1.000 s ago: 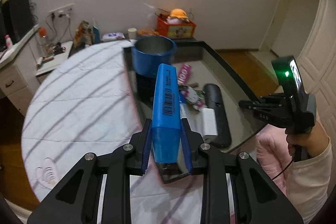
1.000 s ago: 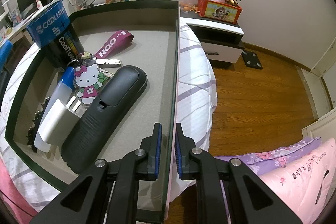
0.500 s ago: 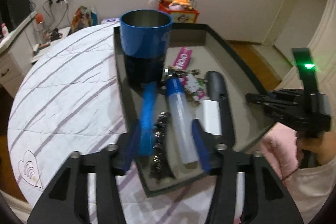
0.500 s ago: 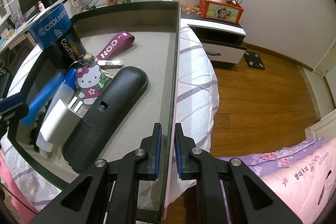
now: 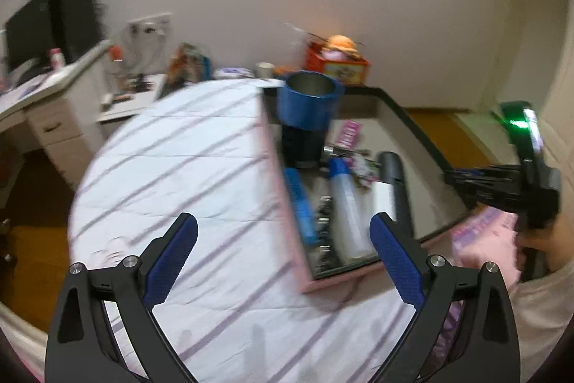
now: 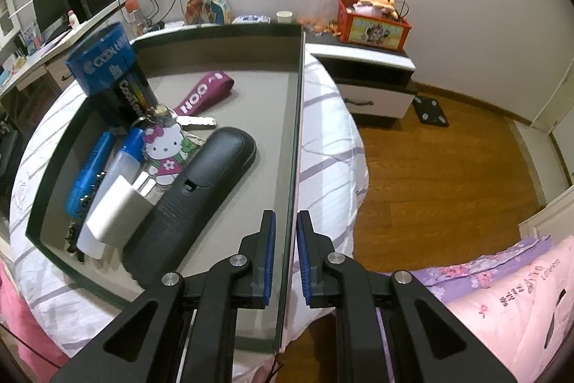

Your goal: Organize rigid objects

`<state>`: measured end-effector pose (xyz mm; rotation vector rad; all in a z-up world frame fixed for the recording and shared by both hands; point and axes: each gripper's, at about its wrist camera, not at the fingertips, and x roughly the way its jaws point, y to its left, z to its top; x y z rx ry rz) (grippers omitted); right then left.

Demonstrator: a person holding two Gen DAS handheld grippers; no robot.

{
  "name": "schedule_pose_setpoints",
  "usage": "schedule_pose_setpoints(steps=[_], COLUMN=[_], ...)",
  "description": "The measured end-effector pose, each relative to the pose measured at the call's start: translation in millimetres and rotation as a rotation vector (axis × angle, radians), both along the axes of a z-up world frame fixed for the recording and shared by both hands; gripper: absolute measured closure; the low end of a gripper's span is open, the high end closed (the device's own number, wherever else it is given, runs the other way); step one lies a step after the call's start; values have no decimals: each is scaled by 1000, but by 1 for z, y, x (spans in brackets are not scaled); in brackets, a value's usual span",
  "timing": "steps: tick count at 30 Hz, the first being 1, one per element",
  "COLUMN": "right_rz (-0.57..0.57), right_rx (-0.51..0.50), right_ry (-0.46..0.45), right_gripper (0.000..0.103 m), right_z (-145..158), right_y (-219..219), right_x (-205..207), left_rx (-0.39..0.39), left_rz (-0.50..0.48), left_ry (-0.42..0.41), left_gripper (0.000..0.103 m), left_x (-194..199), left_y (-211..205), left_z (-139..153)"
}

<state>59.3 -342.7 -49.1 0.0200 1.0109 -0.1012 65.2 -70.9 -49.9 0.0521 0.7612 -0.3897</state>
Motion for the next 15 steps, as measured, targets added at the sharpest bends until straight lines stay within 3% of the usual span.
schedule_pose_setpoints(steps=[7, 9, 11, 12, 15], right_rz=[45, 58, 80, 92, 136], right_rx=[-22, -20, -11, 0, 41], right_ry=[-108, -141, -193, -223, -293], right_gripper=[83, 69, 19, 14, 13], right_z=[40, 51, 61, 66, 81], right_y=[23, 32, 41, 46, 61], right_x=[-26, -34, -42, -48, -61], left_rx=[28, 37, 56, 61, 69], left_rz=[60, 66, 76, 85, 103], left_ry=[-50, -63, -85, -99, -126], left_gripper=[1, 1, 1, 1, 1], left_x=[-19, -26, -33, -37, -48], left_y=[22, 26, 29, 30, 35], left_z=[9, 13, 17, 19, 26])
